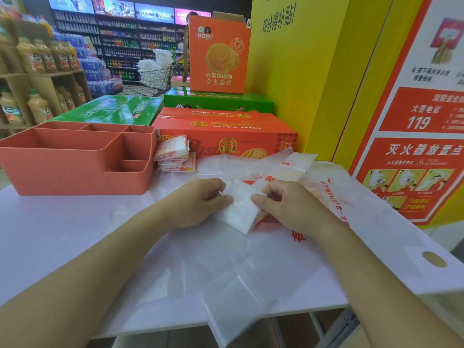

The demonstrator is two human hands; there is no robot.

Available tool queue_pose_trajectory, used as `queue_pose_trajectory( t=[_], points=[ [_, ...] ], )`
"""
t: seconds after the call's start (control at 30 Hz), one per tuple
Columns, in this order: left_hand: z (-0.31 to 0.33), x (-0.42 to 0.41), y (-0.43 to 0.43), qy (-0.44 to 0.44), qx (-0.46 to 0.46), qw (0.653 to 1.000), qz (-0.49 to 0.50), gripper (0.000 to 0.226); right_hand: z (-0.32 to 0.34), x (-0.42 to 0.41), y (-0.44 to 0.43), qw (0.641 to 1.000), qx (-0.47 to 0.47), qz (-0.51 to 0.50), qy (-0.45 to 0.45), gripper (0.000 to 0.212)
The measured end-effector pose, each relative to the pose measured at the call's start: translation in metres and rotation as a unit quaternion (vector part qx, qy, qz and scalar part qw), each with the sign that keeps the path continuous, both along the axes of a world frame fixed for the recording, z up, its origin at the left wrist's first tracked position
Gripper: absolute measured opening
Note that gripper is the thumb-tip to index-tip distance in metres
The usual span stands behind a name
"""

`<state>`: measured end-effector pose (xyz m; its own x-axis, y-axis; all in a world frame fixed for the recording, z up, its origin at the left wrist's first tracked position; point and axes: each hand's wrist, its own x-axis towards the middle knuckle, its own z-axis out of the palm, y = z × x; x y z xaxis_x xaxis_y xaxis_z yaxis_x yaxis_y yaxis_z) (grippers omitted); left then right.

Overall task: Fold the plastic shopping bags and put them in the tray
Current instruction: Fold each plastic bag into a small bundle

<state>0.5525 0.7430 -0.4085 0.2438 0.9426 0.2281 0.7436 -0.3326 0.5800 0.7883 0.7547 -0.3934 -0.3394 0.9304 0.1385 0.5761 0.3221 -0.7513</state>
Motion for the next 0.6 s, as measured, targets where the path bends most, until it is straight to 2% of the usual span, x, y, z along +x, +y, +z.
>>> queue_pose_trajectory(
  t=[0.13, 0.27, 0.43, 0.6],
  points=[
    [-0.0049, 0.0039, 0.0009, 0.024, 0.018, 0.999, 0.019, 0.012, -0.0004, 0.0013, 0.0012, 0.996, 0.042, -0.015, -0.083, 0.017],
    [-0.0062, 0.0060, 0.0012, 0.043, 0.050, 0.998, 0.017, 0.020, -0.0017, 0.0010, 0.0025, 0.989, 0.065, -0.021, -0.128, 0.023],
    [-0.0078, 0.0051, 0.0021, 0.048, 0.049, 0.997, 0.032, 0.019, -0.0042, 0.0028, 0.0043, 0.990, 0.063, -0.023, -0.128, 0.024],
    [-0.0068, 0.0043, 0.0014, 0.046, 0.062, 0.996, 0.050, 0.012, -0.0065, 0.0037, 0.0057, 0.990, 0.084, 0.025, -0.114, 0.022]
  ],
)
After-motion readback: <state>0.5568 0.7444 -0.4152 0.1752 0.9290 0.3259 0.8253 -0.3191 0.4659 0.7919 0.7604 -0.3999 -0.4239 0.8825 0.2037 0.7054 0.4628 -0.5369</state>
